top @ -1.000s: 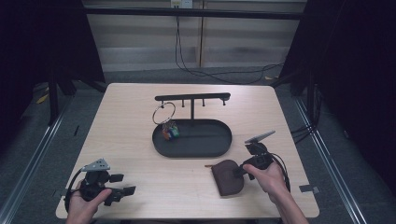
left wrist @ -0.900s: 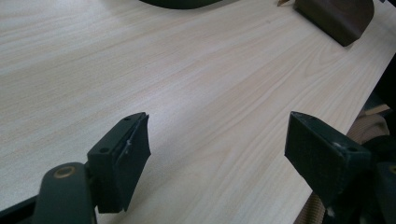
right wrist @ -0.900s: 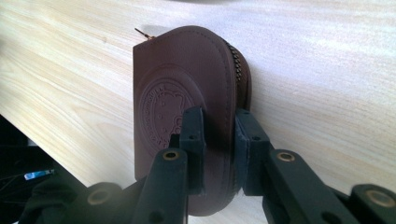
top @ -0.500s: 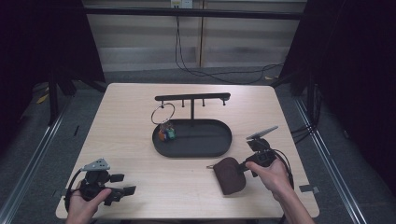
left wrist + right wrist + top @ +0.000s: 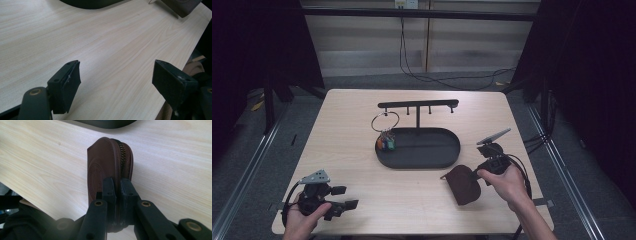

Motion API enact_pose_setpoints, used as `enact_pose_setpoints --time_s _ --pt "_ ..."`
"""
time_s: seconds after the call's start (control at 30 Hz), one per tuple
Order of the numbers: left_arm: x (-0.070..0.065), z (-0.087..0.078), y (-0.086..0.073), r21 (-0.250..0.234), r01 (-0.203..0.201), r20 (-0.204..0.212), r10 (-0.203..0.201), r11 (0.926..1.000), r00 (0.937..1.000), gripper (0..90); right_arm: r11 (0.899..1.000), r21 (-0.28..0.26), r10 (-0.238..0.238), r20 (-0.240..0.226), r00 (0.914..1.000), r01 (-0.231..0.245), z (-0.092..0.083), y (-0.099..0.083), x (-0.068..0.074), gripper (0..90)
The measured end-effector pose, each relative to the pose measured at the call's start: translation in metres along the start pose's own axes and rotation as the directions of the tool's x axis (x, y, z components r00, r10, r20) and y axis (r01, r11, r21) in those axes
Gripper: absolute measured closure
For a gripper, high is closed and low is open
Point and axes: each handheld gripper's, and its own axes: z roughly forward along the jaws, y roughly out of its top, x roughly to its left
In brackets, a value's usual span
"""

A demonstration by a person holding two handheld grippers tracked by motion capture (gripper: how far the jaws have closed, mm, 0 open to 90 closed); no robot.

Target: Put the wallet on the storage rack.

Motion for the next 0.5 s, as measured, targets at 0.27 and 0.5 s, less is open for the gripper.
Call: enact_pose_setpoints --time_s 0.27,0.5 --pt "-0.001 0.0 0.0 -0.01 -0.007 -0.002 0.007 0.9999 1.0 21.4 1.0 0.007 -0.01 0.052 0.9986 0.009 -0.013 0.005 0.007 83.8" --pt "-0.001 -0.002 0.0 -0.023 -0.01 -0.005 0.01 0.9997 0.9999 20.9 1.0 0.016 -0.02 0.127 0.9917 0.018 -0.02 0.011 0.011 83.6"
